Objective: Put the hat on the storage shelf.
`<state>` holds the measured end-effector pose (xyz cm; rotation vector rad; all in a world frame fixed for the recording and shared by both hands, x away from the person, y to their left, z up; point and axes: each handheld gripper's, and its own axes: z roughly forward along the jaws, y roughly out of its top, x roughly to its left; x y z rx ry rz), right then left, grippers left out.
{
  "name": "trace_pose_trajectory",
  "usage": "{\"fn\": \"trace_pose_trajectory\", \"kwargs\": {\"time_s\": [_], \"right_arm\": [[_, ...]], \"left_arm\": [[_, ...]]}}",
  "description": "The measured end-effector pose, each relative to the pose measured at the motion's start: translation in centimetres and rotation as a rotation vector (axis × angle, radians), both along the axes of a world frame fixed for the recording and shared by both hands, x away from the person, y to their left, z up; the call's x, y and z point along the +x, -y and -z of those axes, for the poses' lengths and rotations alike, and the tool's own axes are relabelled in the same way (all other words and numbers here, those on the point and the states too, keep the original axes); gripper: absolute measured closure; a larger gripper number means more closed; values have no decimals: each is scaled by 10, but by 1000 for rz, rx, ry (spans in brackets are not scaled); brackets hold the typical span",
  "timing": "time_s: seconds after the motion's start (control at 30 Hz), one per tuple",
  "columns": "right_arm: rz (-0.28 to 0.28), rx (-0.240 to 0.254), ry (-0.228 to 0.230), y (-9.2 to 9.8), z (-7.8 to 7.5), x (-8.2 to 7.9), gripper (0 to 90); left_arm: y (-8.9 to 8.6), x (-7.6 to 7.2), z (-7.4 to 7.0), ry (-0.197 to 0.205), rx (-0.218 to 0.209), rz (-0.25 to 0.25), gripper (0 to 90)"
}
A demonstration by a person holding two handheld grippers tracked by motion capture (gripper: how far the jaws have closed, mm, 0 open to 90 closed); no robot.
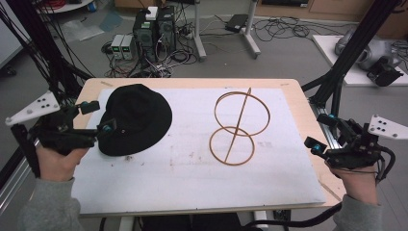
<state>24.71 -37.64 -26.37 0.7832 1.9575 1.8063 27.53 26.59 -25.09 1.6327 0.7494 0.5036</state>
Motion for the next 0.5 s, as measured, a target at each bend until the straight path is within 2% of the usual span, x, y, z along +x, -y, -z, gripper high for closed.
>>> {"fn": "trace_pose_trajectory", "kwargs": {"time_s": [0.1, 0.13, 0.17, 0.2, 0.23, 0.27, 0.3, 0.37, 0.5], "right_arm": [[4, -1, 5, 1, -1, -1, 33], [6, 2, 0, 1, -1, -1, 33], [4, 2, 6, 1, -1, -1, 33], [4, 2, 6, 1, -1, -1, 33], [4, 1, 5, 1, -1, -1, 33], [5, 3, 3, 1, -1, -1, 33], [6, 2, 2, 2, 0, -1, 33], [7, -3, 1, 2, 0, 0, 33], [4, -6, -4, 2, 1, 1, 33]], "left_arm": [[3, 15, -6, 5, 29, -15, 128], [3, 15, -6, 5, 29, -15, 128], [7, 24, -9, 19, 52, -21, 130], [7, 24, -9, 19, 52, -21, 130], [7, 29, -9, 14, 60, -25, 130], [8, 38, -10, -6, 60, -10, 129], [8, 38, -10, -6, 60, -10, 130], [5, 54, -11, -21, 58, -5, 130], [-2, 74, -13, -44, 66, -13, 130]]}}
